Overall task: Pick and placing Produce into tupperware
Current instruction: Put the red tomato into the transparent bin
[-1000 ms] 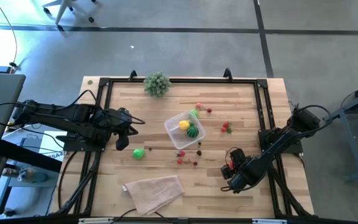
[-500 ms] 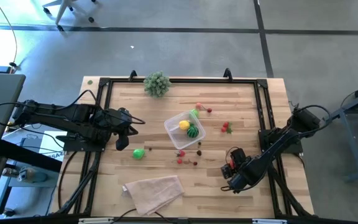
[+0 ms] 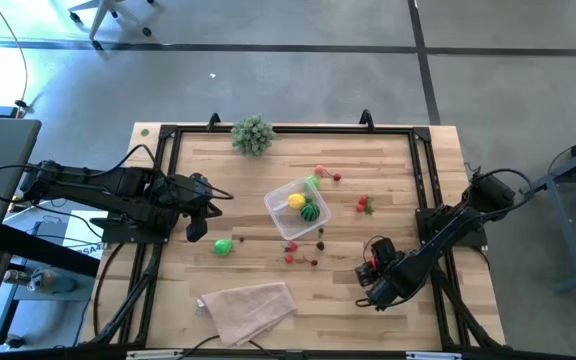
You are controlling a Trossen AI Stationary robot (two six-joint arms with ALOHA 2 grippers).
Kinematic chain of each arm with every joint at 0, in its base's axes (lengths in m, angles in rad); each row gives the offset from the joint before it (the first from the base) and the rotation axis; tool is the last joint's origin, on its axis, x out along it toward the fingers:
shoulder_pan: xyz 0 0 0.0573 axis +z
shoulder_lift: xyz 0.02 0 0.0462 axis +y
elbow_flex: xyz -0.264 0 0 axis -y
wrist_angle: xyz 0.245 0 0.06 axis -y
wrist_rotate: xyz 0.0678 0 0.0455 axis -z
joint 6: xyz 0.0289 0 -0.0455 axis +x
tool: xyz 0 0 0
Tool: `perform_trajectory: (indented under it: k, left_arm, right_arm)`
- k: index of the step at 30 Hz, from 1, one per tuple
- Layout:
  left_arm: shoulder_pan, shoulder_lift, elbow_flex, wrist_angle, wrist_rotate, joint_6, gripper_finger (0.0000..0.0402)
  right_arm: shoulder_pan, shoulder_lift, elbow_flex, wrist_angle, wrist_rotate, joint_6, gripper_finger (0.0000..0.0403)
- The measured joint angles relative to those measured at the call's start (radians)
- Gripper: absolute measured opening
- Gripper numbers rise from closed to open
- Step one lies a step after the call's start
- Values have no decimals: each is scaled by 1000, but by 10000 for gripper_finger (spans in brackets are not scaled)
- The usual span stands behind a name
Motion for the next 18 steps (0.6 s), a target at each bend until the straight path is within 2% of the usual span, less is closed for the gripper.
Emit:
perform_trajectory:
  k: [11, 18]
  left_arm:
    - [0, 0, 0, 0, 0, 0, 1]
    - [0, 0, 0, 0, 0, 0, 1]
  right_arm:
    - [0, 0, 0, 0, 7, 0, 247]
    - [0, 0, 0, 4, 49, -8, 246]
